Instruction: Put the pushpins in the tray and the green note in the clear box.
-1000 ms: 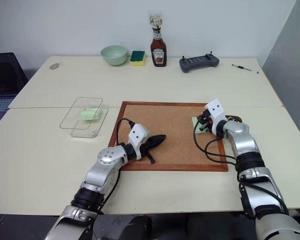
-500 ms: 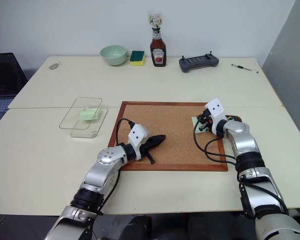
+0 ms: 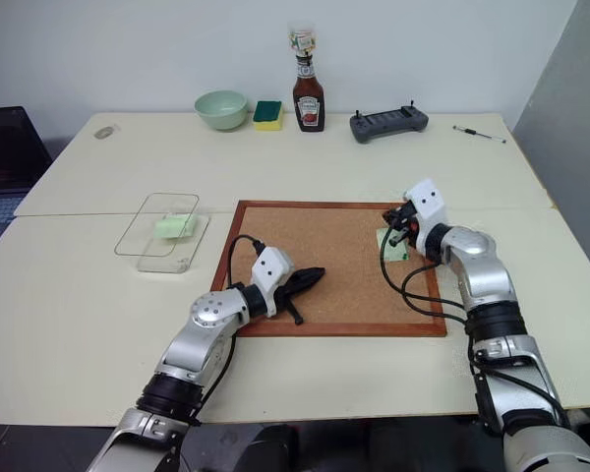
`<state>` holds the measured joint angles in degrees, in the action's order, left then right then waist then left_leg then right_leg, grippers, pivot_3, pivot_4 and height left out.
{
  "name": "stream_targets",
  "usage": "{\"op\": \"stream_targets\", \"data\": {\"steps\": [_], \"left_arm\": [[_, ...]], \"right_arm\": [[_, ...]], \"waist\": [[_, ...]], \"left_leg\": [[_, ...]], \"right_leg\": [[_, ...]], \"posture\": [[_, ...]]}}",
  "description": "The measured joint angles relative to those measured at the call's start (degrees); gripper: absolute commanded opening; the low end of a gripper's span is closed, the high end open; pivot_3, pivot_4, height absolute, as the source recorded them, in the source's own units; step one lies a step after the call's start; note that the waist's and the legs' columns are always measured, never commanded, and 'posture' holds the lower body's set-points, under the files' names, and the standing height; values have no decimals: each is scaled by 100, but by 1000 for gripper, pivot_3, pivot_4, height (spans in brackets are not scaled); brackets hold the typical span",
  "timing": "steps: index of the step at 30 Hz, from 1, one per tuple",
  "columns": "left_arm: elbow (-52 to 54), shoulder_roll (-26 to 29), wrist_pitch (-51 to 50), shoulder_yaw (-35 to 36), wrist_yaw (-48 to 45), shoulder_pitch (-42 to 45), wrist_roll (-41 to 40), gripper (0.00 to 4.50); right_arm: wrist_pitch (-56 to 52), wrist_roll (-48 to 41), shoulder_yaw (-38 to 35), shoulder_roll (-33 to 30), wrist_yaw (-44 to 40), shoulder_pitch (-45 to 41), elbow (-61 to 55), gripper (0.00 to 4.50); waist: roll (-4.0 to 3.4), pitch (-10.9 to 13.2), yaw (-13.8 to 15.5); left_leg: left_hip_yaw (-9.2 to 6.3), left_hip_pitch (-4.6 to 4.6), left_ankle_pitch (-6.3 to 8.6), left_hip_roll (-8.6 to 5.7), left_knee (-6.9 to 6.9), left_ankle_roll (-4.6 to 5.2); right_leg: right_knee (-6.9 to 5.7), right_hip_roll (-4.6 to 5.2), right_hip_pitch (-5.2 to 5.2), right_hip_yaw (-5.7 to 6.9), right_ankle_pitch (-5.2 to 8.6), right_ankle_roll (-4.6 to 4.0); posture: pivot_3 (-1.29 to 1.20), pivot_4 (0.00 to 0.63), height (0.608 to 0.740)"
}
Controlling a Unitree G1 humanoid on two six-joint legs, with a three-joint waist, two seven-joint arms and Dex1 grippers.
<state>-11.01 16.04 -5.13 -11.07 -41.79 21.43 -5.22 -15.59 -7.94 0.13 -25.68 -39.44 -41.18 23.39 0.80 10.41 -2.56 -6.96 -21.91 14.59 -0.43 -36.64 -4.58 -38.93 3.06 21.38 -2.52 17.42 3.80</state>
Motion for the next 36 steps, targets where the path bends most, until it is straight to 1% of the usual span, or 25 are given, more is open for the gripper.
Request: {"op": "stream_targets", "data": {"steps": [5, 7, 12, 16, 26, 28, 29, 33, 36], "left_arm": [[26, 5, -4, -36, -1, -15, 6, 0], [27, 10, 4, -40, -1, -27, 12, 0], [-8, 33, 43, -47, -5, -13, 75, 0], [-43, 31, 75, -74, -23, 15, 108, 0], [-201, -29, 197, -112, -30, 103, 123, 0], [-221, -30, 204, -111, -31, 111, 123, 0], [-231, -30, 207, -111, -31, 111, 123, 0], [-246, -31, 213, -110, -25, 113, 123, 0], [-259, -32, 222, -110, -23, 113, 123, 0]], "right_arm": [[-350, -8, -395, -634, 90, 326, -252, 24], [-513, 2, -525, -996, 68, 609, -356, 24], [-730, 15, -571, -1422, -60, 970, -603, 24], [-759, 90, -489, -1596, -180, 1142, -723, 24], [-639, 398, 35, -1593, -298, 1192, -730, 24], [-610, 445, 78, -1592, -296, 1186, -710, 549], [-608, 452, 91, -1592, -293, 1171, -689, 645], [-597, 463, 98, -1592, -280, 1112, -647, 1491], [-595, 478, 98, -1592, -233, 1101, -559, 1993]], "waist": [[-7, -4, 25], [-10, -6, 30], [-24, -14, -2], [-26, -15, 2], [-28, -17, 69], [-28, -17, 69], [-28, -17, 69], [-28, -17, 70], [-28, -17, 70]], "left_leg": [[3, -1, 0, -1, 1, 1], [4, 0, 0, -1, 2, 1], [12, 4, 0, 0, 1, 1], [11, 4, 0, -1, -1, 1], [10, 4, 0, -2, -3, 0], [10, 4, 0, -2, -4, 0], [9, 4, 0, -2, -4, 0], [8, 4, 0, -2, -4, 0], [8, 4, 0, -2, -4, 0]], "right_leg": [[3, 0, -1, -2, 0, 0], [4, 1, -2, -2, 0, 0], [4, 1, -4, -9, 1, 1], [4, 1, -7, -8, 1, 2], [5, 2, -8, -6, 0, 2], [5, 2, -9, -6, 0, 2], [5, 2, -9, -6, 0, 2], [5, 2, -9, -5, 0, 2], [5, 2, -9, -5, 0, 2]], "posture": [[0, 150, 740], [0, 150, 740], [0, 150, 740], [0, 150, 740], [0, 150, 740], [0, 150, 740], [0, 150, 740], [0, 150, 740], [0, 150, 740]]}}
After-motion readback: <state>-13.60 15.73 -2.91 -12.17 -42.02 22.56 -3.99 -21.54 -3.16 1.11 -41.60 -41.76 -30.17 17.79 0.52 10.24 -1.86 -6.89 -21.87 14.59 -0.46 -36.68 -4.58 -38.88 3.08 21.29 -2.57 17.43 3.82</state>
